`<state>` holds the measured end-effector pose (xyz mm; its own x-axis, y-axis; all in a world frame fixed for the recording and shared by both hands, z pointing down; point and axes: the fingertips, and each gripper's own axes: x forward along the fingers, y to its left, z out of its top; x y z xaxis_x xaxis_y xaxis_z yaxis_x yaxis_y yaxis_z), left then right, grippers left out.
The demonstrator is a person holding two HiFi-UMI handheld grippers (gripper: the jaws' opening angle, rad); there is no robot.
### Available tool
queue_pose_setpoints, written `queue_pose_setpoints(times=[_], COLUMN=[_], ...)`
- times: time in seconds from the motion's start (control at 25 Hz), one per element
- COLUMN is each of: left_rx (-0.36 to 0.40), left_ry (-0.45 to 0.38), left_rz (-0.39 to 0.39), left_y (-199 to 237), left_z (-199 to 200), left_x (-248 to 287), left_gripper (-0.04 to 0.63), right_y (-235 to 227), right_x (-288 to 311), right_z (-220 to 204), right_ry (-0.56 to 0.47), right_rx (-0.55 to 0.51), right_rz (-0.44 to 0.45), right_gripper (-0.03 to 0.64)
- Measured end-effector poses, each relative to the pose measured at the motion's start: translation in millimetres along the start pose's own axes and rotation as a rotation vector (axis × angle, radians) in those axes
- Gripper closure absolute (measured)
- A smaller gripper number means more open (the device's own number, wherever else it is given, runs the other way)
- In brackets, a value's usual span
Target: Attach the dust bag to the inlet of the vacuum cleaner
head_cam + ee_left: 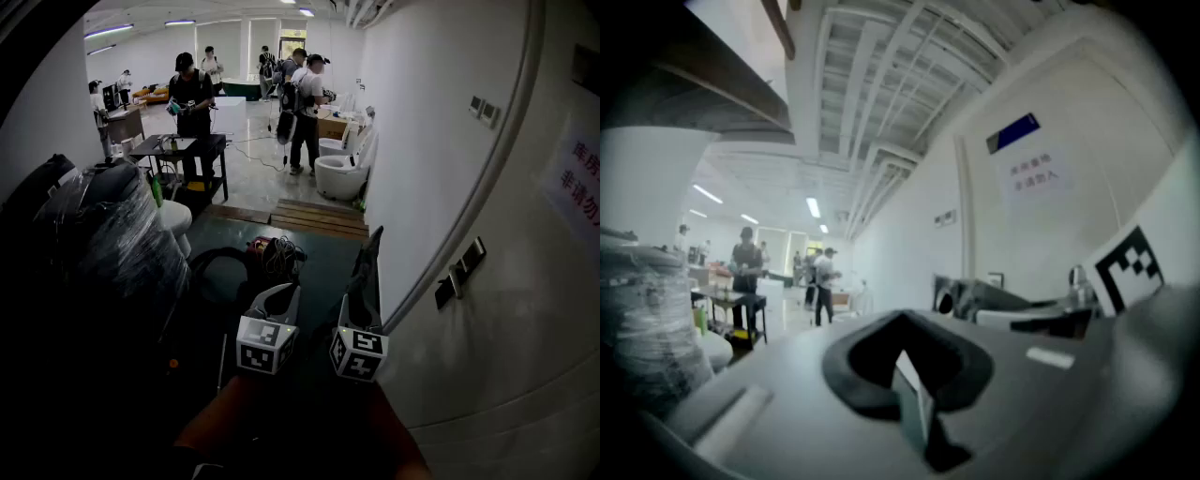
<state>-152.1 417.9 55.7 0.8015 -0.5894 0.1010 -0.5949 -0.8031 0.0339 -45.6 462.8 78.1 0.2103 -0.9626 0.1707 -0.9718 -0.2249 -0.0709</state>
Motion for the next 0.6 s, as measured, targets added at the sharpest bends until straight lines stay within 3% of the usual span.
queue_pose_setpoints(times=[0.6], left_rx=[-0.02], left_ry=[0.011], left_rz=[0.026], left_y=[-34.0], left_z=[-5.0], left_x=[1.1], left_gripper=[0.598], right_y=[-28.5], right_x=[-19.2], right_z=[-12.6], right_ry=[0.005], right_rx=[0.031], right_rz=[0.038], right_gripper=[0.612])
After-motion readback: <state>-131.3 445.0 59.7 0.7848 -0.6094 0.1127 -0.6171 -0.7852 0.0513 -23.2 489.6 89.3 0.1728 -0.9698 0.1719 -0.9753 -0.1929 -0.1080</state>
